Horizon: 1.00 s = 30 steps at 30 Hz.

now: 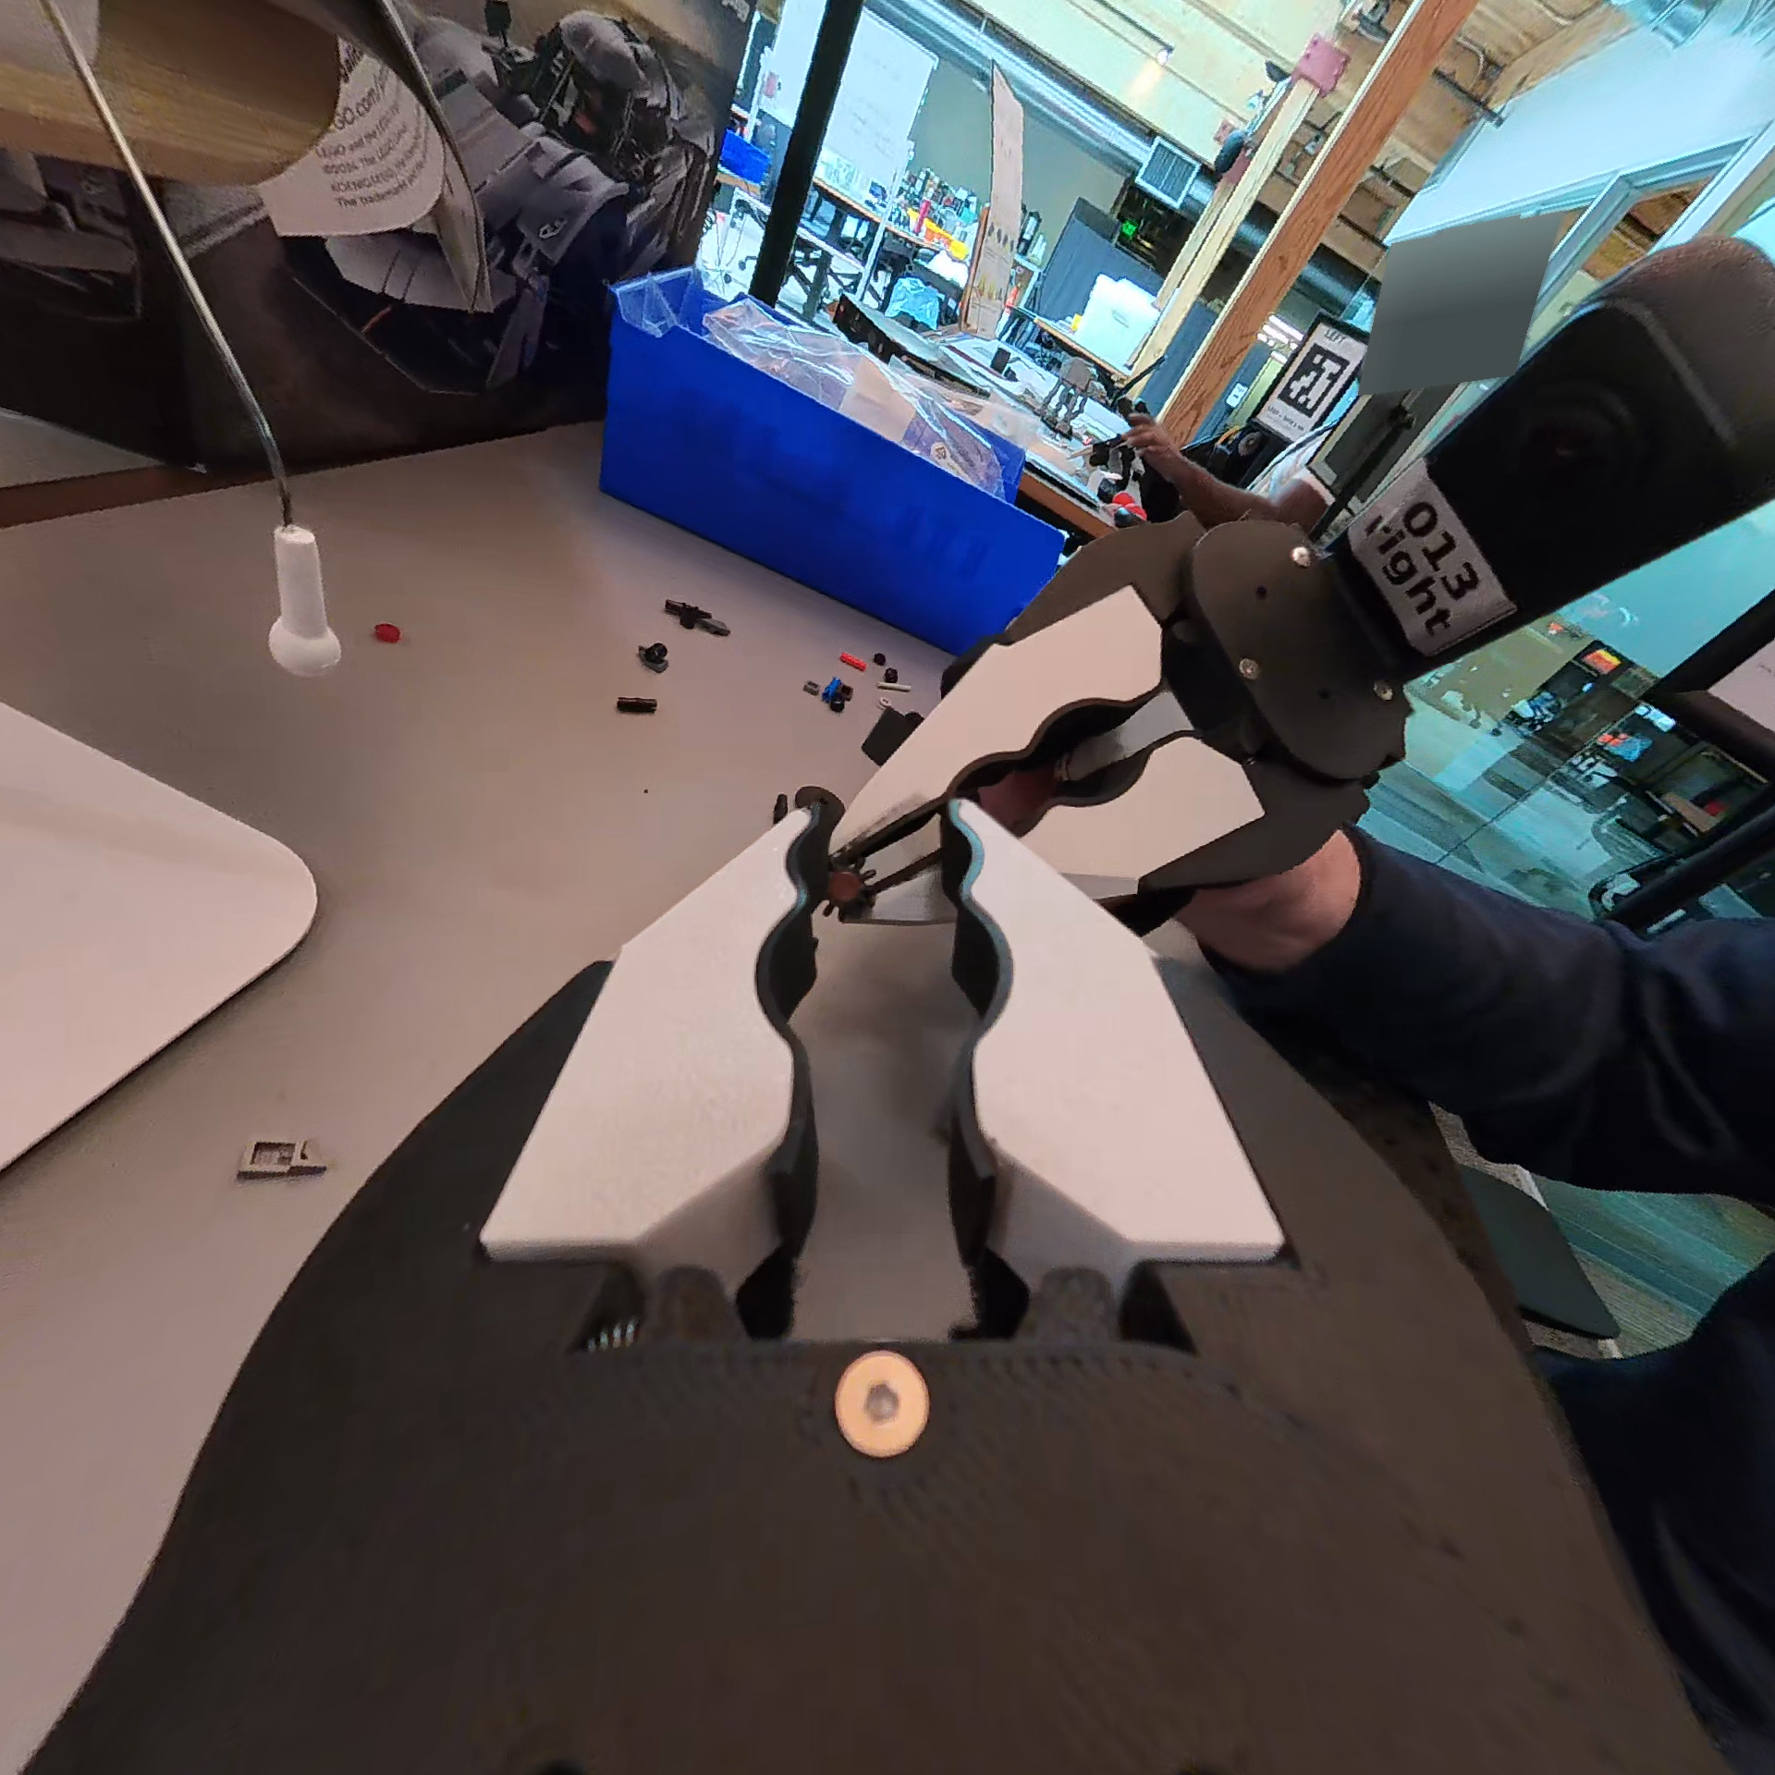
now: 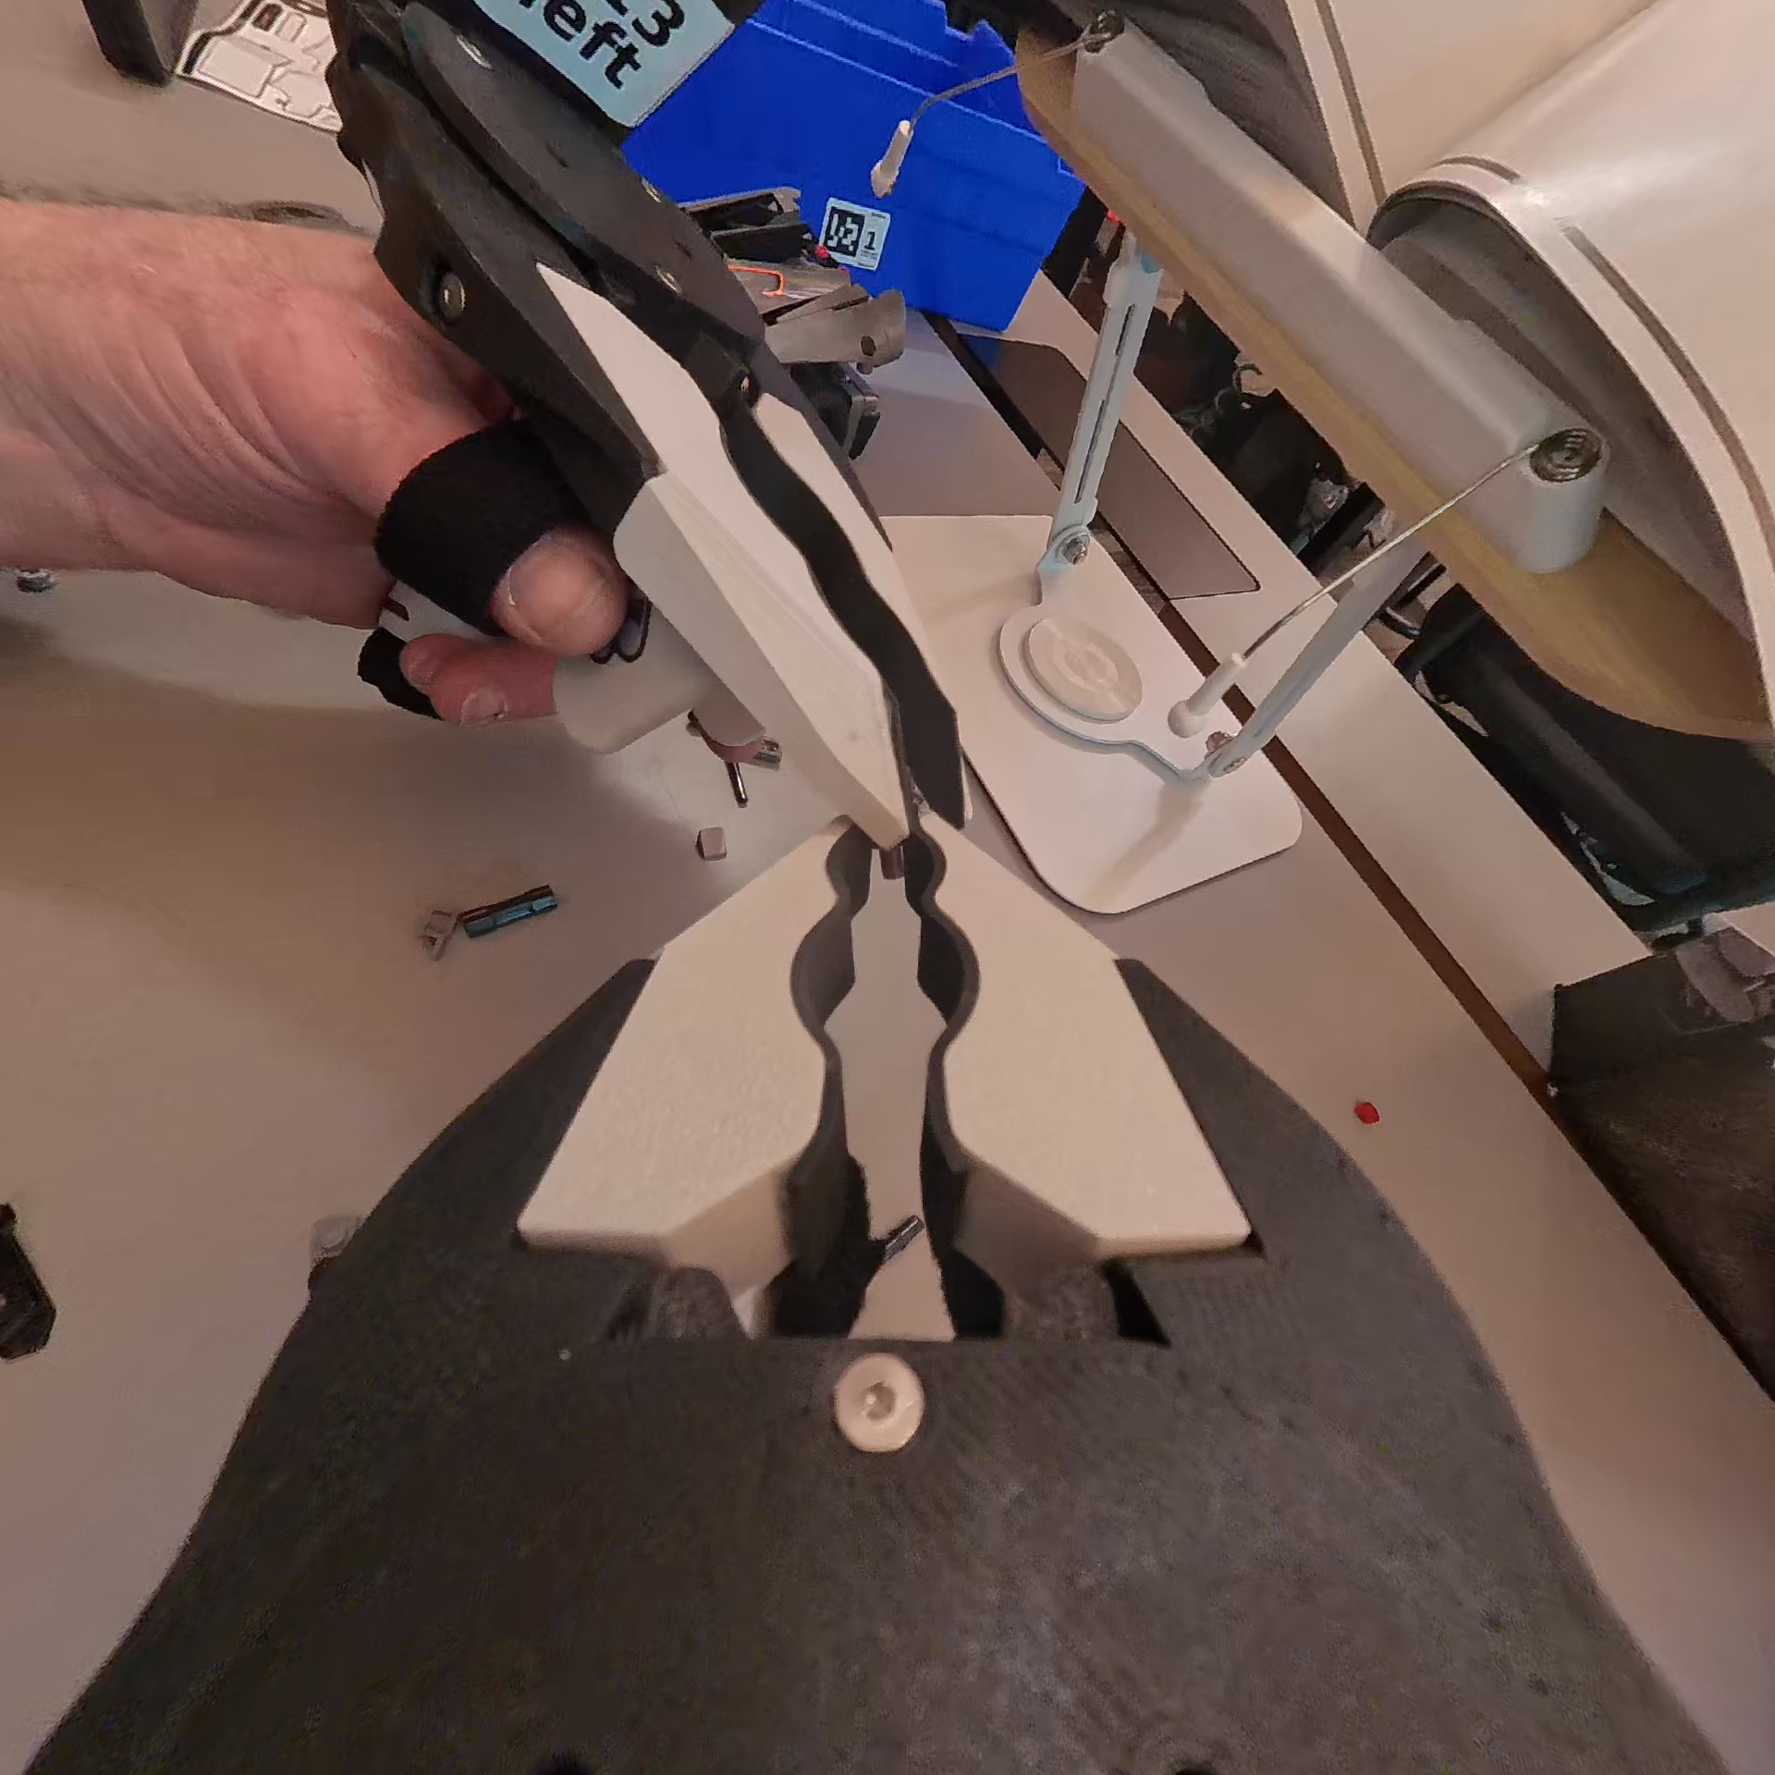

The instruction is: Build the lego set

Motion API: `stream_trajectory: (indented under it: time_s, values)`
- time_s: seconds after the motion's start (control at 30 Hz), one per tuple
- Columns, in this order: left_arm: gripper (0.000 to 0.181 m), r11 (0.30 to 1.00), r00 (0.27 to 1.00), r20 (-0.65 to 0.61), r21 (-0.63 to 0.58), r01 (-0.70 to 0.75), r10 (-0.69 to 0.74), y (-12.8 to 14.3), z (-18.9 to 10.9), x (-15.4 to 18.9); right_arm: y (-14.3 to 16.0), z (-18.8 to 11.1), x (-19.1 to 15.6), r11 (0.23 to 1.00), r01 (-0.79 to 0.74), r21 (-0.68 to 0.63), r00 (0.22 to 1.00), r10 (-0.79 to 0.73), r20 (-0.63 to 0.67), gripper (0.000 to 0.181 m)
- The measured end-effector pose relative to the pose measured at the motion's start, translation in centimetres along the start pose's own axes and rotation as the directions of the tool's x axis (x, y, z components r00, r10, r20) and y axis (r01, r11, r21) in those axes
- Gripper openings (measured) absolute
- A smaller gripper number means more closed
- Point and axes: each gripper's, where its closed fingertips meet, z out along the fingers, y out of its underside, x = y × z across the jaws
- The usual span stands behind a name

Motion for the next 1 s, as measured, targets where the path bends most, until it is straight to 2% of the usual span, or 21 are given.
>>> stream_trajectory:
  time_s: [0.23,0.5,0.87,0.9,1.0]
  values:
    - [0.020,1.000,0.999,-0.034,0.017,0.023,-0.023,-0.2,-0.2,0.2,-0.3,-0.1,0.0,0.998,0.059,0.007,0.998,-0.059,-0.038,0.004]
    - [0.015,0.996,0.988,-0.144,0.055,0.063,-0.055,-0.9,-0.5,1.6,-1.3,-1.3,-0.5,0.993,0.071,0.094,0.997,-0.072,0.011,0.004]
    - [0.011,0.996,0.979,-0.194,0.061,0.071,-0.058,-1.0,-0.7,2.3,-1.6,-1.8,-1.1,0.990,0.066,0.127,0.996,-0.073,0.054,0.004]
    - [0.000,0.996,0.978,-0.202,0.062,0.066,-0.052,-1.0,-0.8,2.4,-1.5,-1.7,-1.2,0.990,0.068,0.124,0.995,-0.076,0.060,0.004]
    - [0.000,0.997,0.978,-0.203,0.061,0.057,-0.044,-1.0,-0.8,2.5,-1.7,-1.6,-1.6,0.989,0.071,0.128,0.994,-0.081,0.074,0.004]
